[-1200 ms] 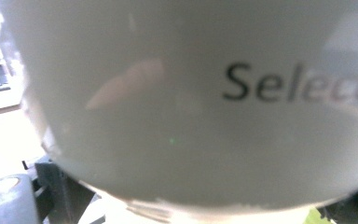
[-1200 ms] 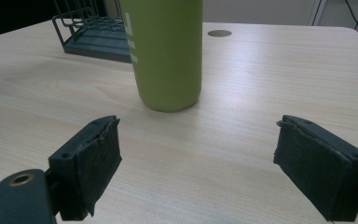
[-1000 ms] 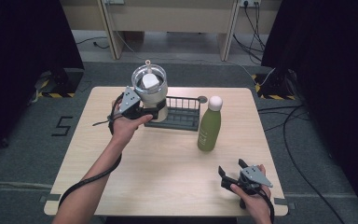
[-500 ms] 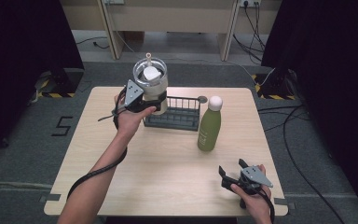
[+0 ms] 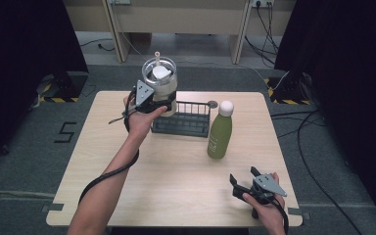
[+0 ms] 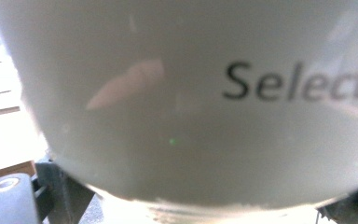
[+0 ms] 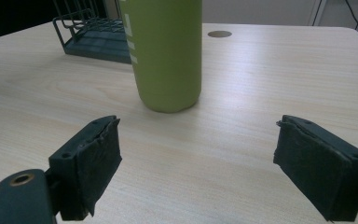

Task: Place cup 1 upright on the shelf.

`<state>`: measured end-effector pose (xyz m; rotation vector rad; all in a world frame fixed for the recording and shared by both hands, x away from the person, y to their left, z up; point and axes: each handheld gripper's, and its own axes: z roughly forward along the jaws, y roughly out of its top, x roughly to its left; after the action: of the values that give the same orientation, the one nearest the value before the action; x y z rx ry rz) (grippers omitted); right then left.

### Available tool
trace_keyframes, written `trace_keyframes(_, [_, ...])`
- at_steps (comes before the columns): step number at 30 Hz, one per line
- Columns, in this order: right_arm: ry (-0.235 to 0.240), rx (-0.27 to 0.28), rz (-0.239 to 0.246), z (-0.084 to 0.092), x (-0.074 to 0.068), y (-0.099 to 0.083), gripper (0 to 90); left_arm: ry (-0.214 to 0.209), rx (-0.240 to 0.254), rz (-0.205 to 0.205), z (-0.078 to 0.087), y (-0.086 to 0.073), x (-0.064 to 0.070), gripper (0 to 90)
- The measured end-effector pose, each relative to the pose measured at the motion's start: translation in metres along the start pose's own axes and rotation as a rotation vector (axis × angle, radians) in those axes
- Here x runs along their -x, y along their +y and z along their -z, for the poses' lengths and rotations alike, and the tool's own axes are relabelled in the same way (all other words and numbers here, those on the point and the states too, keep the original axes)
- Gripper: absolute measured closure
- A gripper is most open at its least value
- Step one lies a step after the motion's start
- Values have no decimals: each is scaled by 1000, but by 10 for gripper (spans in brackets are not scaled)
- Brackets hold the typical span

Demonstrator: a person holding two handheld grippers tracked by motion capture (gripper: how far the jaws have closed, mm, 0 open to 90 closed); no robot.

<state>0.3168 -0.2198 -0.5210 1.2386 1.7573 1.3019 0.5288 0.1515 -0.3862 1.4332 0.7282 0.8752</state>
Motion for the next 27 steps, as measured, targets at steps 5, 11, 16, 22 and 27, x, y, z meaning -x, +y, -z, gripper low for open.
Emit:
trace_keyframes(5, [0, 0, 2, 0, 0, 0, 140, 13, -5, -3, -5, -1, -2, 96])
trace_keyframes(11, [2, 0, 3, 0, 0, 0, 140, 31, -14, -12, -11, -2, -5, 96])
trace_keyframes(16, [4, -1, 4, 0, 0, 0, 140, 37, -21, -22, -13, -5, -4, 96])
trace_keyframes(22, [4, 0, 2, 1, 1, 0, 140, 39, -28, -20, -16, -10, -2, 96])
trace_keyframes(27, [5, -1, 3, 1, 1, 0, 141, 34, -37, -21, -19, -14, -1, 96])
